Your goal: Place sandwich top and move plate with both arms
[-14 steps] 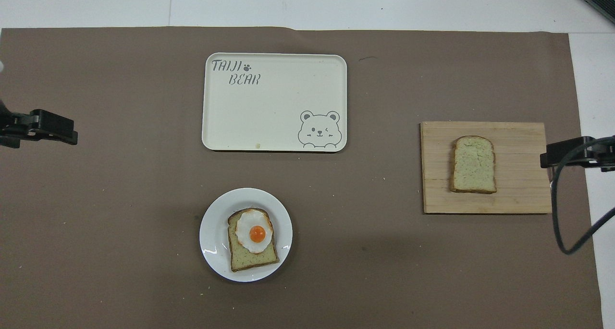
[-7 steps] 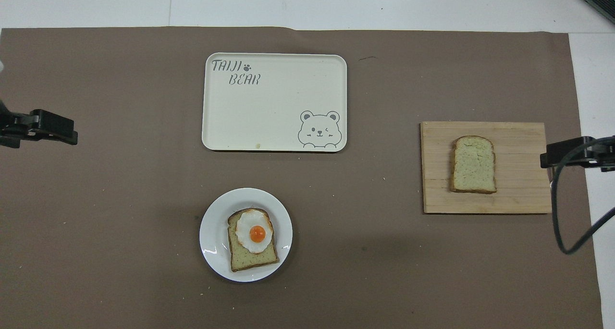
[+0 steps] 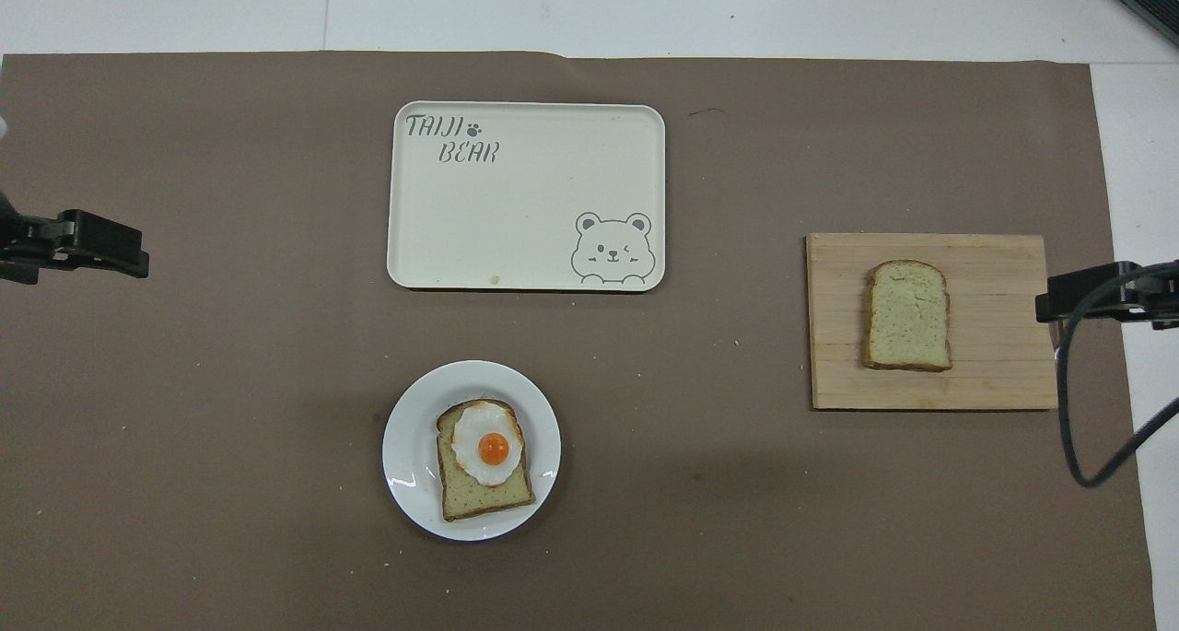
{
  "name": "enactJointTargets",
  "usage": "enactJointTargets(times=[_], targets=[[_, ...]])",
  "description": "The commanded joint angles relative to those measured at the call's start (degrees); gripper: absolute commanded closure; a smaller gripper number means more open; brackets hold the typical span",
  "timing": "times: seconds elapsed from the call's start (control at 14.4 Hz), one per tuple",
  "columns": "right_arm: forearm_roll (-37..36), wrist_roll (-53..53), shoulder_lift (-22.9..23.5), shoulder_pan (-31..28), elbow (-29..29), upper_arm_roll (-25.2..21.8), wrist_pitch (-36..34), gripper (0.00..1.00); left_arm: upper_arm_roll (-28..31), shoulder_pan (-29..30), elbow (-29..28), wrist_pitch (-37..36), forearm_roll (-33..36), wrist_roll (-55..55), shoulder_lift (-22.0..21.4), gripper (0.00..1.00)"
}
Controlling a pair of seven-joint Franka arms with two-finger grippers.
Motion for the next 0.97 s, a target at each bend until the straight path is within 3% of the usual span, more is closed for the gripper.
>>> enactJointTargets(times=[0.0, 0.49, 0.91], targets=[[0.5, -1.2, -0.8, -0.6, -1.1, 0.0, 0.5, 0.0, 0.2, -0.2, 0.0, -0.5, 0.8, -0.6, -0.1, 0.0], [0.5, -1.2, -0.8, -0.6, -1.4, -0.1, 0.7, 0.0, 0.2, -0.2, 0.0, -0.5, 0.8, -0.5, -0.1, 0.0], [0.6, -1.7, -2.1, -2.0, -5.7, -0.1, 5.5, 0.0, 0.2, -0.2, 0.0, -0.5, 0.8, -0.5, -0.1, 0.0]])
